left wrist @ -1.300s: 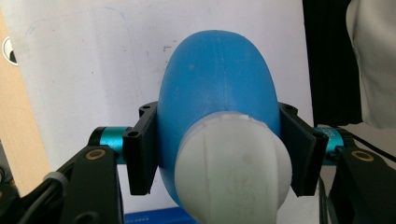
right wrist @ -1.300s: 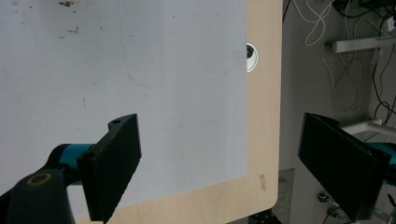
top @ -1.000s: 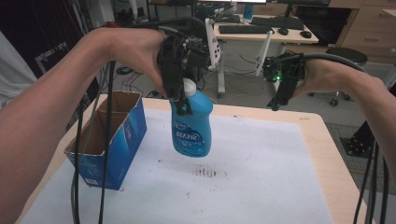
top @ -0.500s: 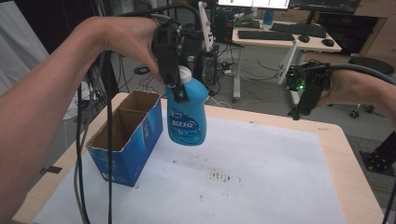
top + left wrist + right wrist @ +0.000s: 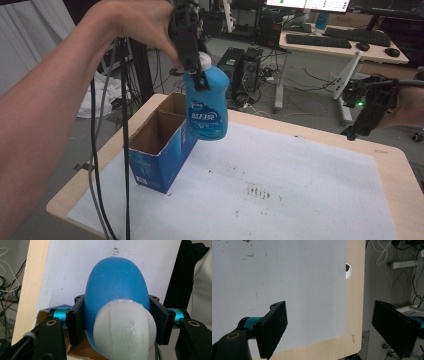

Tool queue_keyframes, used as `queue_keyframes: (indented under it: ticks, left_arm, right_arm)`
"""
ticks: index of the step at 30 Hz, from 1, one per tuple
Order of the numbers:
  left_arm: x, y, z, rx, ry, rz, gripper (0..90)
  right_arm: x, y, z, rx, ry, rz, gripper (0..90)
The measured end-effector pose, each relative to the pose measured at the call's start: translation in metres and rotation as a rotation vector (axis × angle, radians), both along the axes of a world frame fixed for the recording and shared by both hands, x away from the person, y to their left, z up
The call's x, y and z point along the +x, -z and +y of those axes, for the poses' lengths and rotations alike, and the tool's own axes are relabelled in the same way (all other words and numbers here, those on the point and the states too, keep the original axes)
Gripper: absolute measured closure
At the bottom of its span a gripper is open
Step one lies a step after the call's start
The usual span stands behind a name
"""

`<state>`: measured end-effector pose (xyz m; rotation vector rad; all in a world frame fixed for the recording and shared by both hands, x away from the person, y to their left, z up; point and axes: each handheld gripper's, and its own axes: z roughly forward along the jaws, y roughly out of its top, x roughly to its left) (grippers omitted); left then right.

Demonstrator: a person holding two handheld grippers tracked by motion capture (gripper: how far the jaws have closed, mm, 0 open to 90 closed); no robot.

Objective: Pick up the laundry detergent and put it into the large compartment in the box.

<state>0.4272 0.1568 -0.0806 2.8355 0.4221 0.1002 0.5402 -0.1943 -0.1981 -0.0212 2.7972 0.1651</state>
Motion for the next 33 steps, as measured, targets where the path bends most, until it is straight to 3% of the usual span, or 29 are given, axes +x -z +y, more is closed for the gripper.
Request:
queue_keyframes:
  ticks: [8, 16, 24, 33]
  left_arm:
    - [-0.006, -0.01, 0.035, 0.026, -0.093, -0.037, 38.4]
    - [-0.011, -0.009, 0.065, 0.057, -0.176, -0.029, 38.4]
    - [-0.013, -0.001, 0.083, 0.095, -0.229, -0.034, 38.4]
    - [-0.008, 0.02, 0.094, 0.101, -0.295, 0.017, 38.4]
  right_arm:
    - [0.001, 0.003, 0.001, -0.002, -0.005, 0.002, 12.5]
    - [0.003, 0.006, 0.002, -0.005, -0.006, 0.006, 12.5]
    - [0.002, 0.007, 0.004, -0.007, -0.007, 0.008, 12.5]
    - [0.001, 0.006, 0.004, -0.009, -0.01, 0.005, 12.5]
